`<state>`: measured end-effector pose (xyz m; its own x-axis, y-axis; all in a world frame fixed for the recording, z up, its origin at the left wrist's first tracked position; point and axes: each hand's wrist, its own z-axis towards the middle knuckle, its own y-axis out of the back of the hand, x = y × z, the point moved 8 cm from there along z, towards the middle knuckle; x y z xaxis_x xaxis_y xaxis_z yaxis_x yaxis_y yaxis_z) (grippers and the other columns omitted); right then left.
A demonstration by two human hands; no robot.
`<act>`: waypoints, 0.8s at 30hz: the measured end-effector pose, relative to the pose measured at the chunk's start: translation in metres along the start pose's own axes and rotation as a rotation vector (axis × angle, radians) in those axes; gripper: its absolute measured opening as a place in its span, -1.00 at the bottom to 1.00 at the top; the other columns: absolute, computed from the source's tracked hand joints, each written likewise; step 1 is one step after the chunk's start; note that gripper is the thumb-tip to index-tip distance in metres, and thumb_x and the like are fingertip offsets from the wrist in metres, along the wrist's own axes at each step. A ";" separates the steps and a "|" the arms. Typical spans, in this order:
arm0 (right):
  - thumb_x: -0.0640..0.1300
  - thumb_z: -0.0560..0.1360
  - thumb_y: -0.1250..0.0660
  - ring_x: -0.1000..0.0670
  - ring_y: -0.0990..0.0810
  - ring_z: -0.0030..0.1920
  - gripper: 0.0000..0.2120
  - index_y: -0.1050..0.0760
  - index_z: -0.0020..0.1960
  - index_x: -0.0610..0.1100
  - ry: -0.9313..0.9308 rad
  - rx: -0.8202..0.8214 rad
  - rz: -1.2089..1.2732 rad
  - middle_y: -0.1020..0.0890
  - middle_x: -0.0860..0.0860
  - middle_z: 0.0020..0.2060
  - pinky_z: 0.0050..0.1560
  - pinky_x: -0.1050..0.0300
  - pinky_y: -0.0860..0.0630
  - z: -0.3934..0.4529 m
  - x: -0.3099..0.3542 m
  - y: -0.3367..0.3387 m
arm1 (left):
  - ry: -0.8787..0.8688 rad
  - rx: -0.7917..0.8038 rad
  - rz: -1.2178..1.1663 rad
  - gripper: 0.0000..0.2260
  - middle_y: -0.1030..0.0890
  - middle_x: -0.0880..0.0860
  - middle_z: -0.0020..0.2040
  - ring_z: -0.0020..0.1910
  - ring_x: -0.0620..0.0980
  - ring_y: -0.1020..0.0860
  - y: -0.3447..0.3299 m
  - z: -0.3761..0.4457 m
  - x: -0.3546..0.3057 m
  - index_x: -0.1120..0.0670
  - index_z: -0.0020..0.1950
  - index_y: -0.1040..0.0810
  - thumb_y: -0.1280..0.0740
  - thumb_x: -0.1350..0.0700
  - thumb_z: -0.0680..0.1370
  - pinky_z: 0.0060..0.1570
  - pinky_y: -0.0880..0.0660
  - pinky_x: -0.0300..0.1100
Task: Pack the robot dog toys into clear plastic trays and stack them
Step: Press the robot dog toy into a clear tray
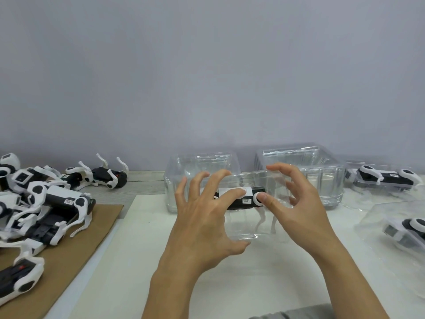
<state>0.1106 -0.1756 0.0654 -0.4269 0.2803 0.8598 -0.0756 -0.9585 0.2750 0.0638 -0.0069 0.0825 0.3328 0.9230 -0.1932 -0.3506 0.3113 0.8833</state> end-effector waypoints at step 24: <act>0.07 0.59 -0.15 0.13 -0.58 0.23 -0.66 -0.55 0.28 0.07 0.092 -0.262 0.268 -0.65 0.15 0.16 0.17 0.23 -0.48 0.002 0.018 0.030 | 0.178 -0.346 -0.597 -0.34 -0.28 -0.31 0.45 0.49 -0.20 -0.21 0.016 -0.007 0.025 -0.35 0.27 -0.52 -0.49 -0.32 0.17 0.44 -0.20 -0.07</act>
<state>0.1022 -0.1993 0.0903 -0.5406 0.0234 0.8409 -0.1732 -0.9813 -0.0841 0.0600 0.0227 0.0889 0.4168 0.5863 -0.6946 -0.4211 0.8018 0.4240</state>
